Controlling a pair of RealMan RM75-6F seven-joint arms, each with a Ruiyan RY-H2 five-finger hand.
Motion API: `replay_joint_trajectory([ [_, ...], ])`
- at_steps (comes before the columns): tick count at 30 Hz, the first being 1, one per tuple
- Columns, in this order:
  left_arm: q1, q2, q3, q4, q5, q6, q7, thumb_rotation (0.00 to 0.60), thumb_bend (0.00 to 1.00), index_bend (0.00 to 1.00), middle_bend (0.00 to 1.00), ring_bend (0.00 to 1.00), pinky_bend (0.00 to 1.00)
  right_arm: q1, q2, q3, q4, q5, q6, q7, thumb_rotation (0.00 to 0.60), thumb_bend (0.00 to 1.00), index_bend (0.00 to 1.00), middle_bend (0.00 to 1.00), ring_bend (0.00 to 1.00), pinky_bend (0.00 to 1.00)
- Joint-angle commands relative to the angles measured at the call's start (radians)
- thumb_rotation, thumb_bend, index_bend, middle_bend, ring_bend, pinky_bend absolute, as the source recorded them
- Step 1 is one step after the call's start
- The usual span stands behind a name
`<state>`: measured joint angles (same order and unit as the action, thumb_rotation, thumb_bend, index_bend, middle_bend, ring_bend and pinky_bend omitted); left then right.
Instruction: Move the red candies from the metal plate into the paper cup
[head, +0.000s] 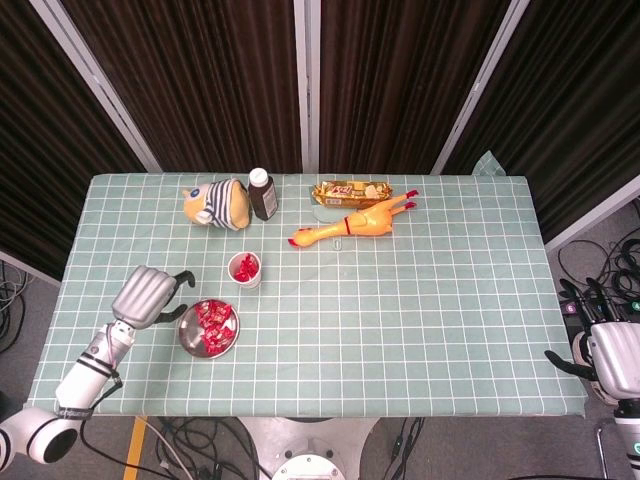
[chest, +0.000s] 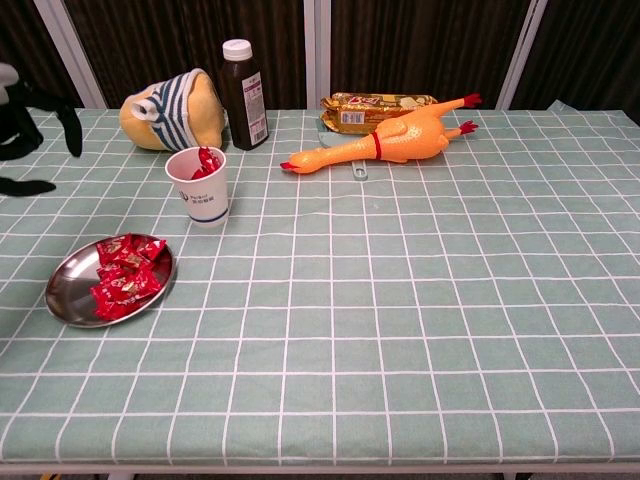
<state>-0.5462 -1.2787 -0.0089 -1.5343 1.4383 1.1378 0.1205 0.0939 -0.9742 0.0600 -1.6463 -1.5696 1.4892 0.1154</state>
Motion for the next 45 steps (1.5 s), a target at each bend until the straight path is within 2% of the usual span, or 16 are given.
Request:
replay_joint_trajectory([
  [1,-0.002,-0.028,0.025,0.024,0.025,-0.035,0.008,0.600,0.28,0.52,1.00,0.97,1.00,0.001,-0.001,-0.001,-0.002,-0.001,-0.002,-0.002,0.600,0.02,0.08,0.24,0.05,0.25],
  [11,-0.067,-0.129,0.002,0.078,-0.005,-0.156,0.086,0.600,0.28,0.52,1.00,1.00,1.00,-0.003,0.003,-0.004,-0.010,0.002,0.003,-0.013,0.600,0.02,0.08,0.24,0.05,0.25],
  [21,-0.117,-0.204,-0.031,0.125,-0.156,-0.265,0.277,0.600,0.28,0.52,1.00,1.00,1.00,-0.005,0.004,-0.004,-0.007,0.010,0.002,-0.008,0.600,0.02,0.08,0.24,0.05,0.25],
  [31,-0.129,-0.242,-0.031,0.149,-0.241,-0.284,0.362,0.600,0.28,0.51,1.00,1.00,1.00,-0.001,0.004,-0.003,-0.002,0.014,-0.007,-0.004,0.600,0.02,0.08,0.24,0.05,0.25],
  [45,-0.119,-0.261,-0.011,0.171,-0.237,-0.252,0.375,0.600,0.28,0.52,1.00,1.00,1.00,-0.002,0.004,-0.010,-0.011,0.008,-0.009,-0.015,0.600,0.02,0.08,0.24,0.05,0.25],
])
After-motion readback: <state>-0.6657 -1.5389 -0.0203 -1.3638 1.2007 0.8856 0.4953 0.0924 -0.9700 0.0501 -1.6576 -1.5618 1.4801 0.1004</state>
